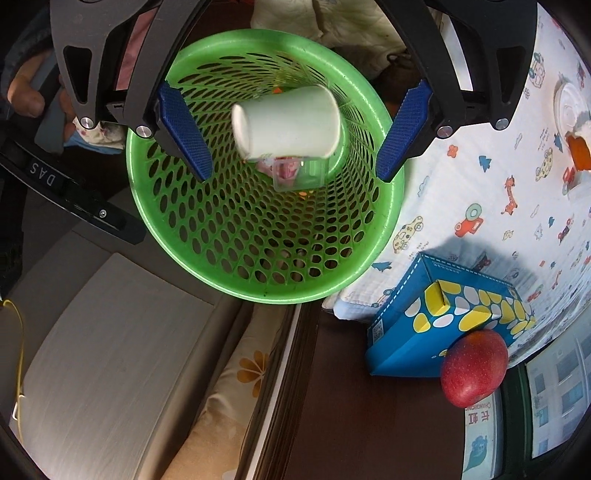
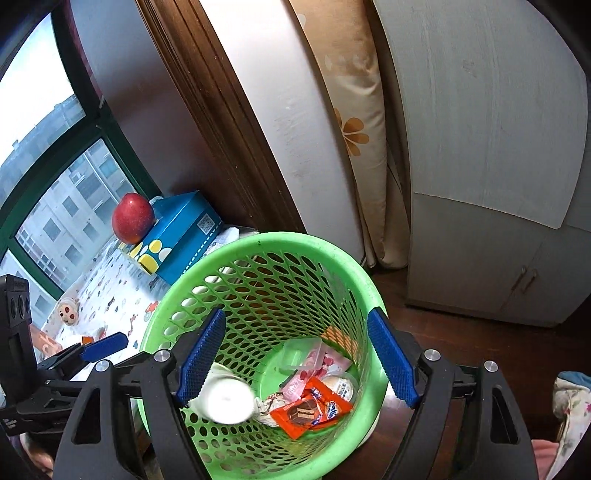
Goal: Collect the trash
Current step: 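Open both grippers to drop the cup and clear box into the basket, then move both tools back over the bed toward the remaining clear containers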
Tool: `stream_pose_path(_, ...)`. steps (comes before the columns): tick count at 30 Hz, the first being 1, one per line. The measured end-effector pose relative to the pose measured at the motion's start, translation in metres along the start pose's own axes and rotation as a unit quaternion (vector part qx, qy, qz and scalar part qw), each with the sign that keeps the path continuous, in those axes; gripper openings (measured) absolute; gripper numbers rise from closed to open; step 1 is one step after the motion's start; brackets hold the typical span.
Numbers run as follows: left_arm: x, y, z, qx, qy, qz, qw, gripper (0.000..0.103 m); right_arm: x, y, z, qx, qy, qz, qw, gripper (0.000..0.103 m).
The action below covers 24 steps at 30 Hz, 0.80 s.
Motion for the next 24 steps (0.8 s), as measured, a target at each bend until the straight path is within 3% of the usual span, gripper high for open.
stream_pose_path(6, 0.019, -0.002, -0.016, 0.009, -0.017, 0.02, 0.9996, 0.089, 0.003, 0.003, -0.013, 0.006, -0.009, 0.0, 1.0, 0.076)
stream_pose_path(13, 0.049, 0.006, -0.054, 0.03, -0.061, 0.04, 0.9969, 0.089, 0.007, 0.008, -0.041, 0.02, -0.03, 0.0, 0.999, 0.079)
stream_pose_path(24, 0.093, 0.036, -0.153, 0.104, -0.149, 0.06, 0.9816, 0.089, -0.001, 0.023, -0.105, 0.059, -0.067, -0.017, 0.996, 0.079)
Point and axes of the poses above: each gripper's, at about its wrist camera, not at the fingertips, and x roughly against the way its jaws point, z to its right, y to its underside, the point moved 9 cm from there along -x, roughly the way its jaws point, and after that the axes turned 2 degrees about -x, right-handed, at the moved point
